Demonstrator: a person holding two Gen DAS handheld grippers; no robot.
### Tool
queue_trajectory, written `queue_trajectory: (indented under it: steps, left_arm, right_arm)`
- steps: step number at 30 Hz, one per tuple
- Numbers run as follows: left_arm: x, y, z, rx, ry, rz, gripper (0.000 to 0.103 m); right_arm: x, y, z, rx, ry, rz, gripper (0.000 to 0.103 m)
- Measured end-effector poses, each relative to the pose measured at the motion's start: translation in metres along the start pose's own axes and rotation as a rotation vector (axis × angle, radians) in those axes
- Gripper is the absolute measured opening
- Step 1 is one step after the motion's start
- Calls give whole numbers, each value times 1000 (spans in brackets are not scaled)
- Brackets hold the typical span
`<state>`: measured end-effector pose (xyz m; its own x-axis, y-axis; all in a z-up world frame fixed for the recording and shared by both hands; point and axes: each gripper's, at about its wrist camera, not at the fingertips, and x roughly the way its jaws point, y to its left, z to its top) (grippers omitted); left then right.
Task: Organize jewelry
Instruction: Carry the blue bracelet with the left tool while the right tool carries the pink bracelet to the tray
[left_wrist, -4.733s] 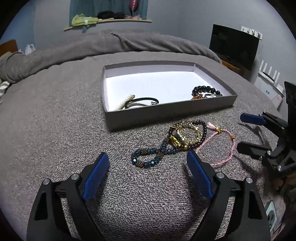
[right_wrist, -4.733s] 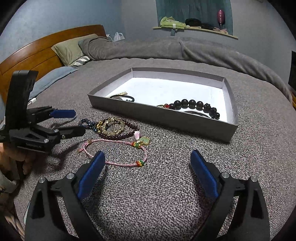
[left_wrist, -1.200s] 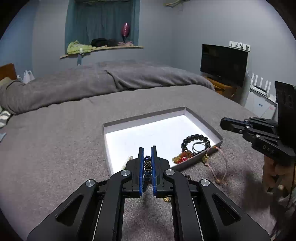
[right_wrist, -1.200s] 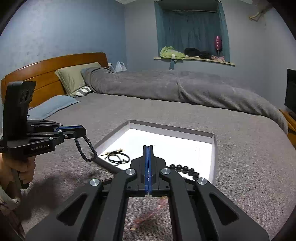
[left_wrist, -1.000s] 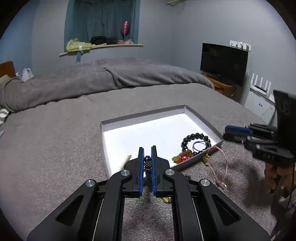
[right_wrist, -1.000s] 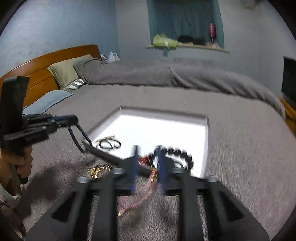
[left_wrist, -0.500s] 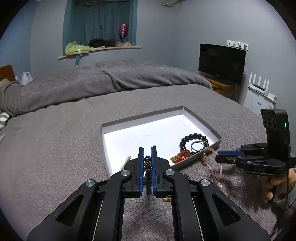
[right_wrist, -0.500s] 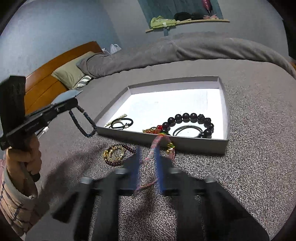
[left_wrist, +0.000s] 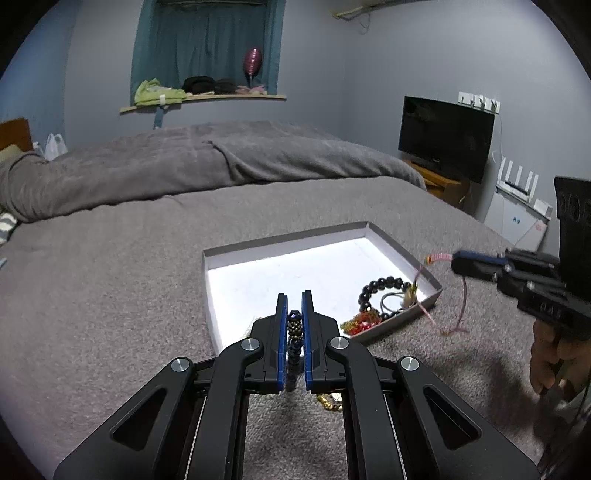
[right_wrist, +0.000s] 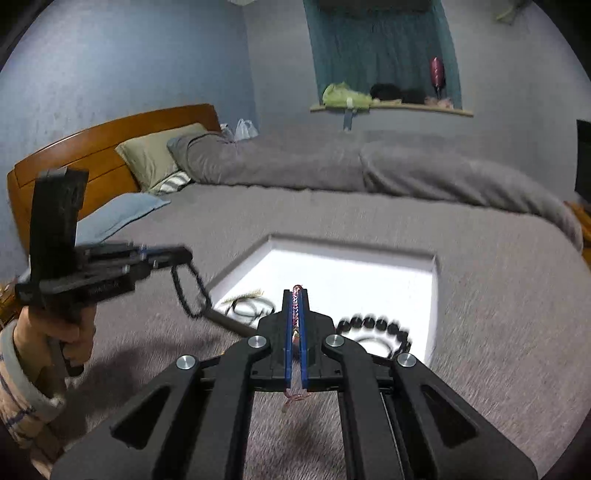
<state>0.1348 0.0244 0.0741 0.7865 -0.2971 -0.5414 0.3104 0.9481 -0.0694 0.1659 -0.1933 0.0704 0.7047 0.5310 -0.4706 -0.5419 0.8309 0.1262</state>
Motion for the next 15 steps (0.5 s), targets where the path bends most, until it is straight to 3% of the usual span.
queue_trajectory:
  steps: [8, 15]
  left_arm:
    - [13, 5, 11, -62, -25, -30, 8]
    - [38, -4, 16, -65, -18, -23, 8]
  right_arm:
    - [15, -12, 21, 19, -21, -24, 3]
    - [56, -17, 25, 38, 10, 3, 3]
